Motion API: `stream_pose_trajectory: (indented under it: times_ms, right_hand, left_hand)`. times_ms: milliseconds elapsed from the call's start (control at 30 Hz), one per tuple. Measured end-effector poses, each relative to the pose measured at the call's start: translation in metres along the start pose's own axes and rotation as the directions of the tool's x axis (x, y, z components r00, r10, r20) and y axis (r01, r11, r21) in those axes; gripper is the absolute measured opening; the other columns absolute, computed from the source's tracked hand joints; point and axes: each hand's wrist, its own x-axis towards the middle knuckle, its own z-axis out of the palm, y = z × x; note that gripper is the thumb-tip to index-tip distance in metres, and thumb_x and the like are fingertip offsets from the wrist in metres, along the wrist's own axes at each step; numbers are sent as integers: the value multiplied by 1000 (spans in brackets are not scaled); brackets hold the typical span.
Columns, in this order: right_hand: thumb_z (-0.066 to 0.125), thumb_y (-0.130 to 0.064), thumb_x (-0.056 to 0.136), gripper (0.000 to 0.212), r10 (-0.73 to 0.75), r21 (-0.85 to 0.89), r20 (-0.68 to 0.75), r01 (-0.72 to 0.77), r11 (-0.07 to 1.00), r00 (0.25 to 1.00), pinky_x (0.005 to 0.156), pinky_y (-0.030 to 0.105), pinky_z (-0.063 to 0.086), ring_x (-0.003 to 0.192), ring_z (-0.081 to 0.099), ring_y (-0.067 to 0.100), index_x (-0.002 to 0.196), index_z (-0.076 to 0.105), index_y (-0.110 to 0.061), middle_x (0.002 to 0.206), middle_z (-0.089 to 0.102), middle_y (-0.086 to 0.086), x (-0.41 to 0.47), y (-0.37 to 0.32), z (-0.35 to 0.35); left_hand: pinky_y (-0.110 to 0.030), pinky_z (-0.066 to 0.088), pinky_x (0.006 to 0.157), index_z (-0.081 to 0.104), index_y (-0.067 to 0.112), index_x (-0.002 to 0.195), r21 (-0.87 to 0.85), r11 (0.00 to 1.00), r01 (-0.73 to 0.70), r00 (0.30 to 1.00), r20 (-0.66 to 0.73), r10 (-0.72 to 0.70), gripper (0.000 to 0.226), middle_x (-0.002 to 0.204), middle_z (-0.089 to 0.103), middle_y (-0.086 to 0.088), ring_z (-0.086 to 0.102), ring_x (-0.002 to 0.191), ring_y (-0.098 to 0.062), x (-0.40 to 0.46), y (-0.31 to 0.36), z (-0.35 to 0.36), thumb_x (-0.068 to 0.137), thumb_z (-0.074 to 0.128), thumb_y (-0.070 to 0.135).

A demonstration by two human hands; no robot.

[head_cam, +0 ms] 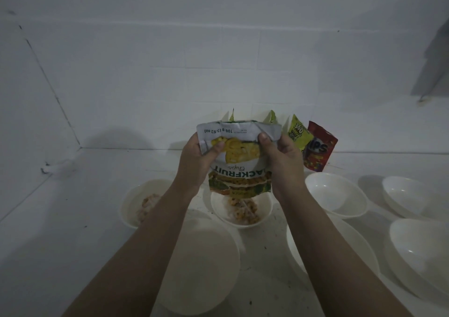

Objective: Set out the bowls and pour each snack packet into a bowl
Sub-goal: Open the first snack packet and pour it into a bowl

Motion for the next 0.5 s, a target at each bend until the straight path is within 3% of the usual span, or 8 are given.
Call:
stream_pose_trajectory:
  times_ms: [133,267,433,500]
  right_hand:
    - [64,-10,92,21,-32,70,-32,34,997,999,81,38,60,92,72,23,111,69,-6,98,75,8,3,-13,-1]
    - [67,-13,91,23,-64,36,-36,65,997,997,82,43,60,98,71,32,111,70,-5,104,74,15,-1,-17,2]
    - [65,-12,92,23,-99,66,-56,103,992,993,72,33,59,88,72,22,113,68,-1,95,75,8,0,-25,0]
    - [64,-11,93,25,-120,44,-48,122,992,992,76,35,60,92,72,24,115,67,0,98,75,8,-1,-25,1]
  left_hand:
    - [-31,59,79,62,15,114,41,992,123,986,111,-127,29,109,74,-2,70,101,-19,-5,-14,-8,86,70,12]
    - [-26,57,76,70,19,102,66,978,200,975,84,-205,17,99,76,2,72,97,-20,-12,-28,-11,86,71,14]
    - [-24,57,73,67,12,105,96,968,230,955,170,-244,21,96,76,4,73,91,-16,-18,-34,-16,89,63,0]
    - [-21,56,71,66,8,107,117,966,232,953,172,-250,20,94,76,6,73,90,-13,-21,-36,-18,90,61,-1]
